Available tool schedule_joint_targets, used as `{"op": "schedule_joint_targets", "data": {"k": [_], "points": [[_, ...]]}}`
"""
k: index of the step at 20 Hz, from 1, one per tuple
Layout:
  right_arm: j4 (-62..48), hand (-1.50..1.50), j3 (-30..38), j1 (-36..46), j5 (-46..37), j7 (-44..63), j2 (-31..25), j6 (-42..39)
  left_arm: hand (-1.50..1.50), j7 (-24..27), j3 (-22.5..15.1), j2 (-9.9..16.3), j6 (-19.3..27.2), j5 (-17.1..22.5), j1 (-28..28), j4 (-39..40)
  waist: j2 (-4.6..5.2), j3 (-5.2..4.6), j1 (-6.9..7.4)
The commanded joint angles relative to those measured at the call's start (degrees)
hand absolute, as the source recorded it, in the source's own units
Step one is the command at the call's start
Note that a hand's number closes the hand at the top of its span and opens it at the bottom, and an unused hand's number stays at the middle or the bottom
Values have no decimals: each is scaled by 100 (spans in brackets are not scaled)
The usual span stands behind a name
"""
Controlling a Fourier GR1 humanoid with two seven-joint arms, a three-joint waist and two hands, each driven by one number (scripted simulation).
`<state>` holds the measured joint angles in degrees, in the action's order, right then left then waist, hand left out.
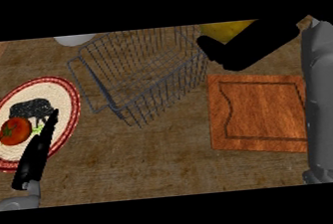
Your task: Pick the lemon from the cutting board and place it in the basket
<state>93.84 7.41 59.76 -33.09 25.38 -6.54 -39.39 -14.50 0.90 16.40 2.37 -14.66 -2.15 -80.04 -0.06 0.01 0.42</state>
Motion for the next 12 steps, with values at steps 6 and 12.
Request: {"op": "schedule_joint_targets", "data": {"k": [6,12], "points": [[-1012,150,-932,31,-903,-90,467,1027,0,112,105,-27,-192,66,122,13,15,-4,26],[-2091,-150,-1201,180,-1402,-333,645,1863,0,403,113,-91,-133,-93,-146,447,28,-6,21]]}}
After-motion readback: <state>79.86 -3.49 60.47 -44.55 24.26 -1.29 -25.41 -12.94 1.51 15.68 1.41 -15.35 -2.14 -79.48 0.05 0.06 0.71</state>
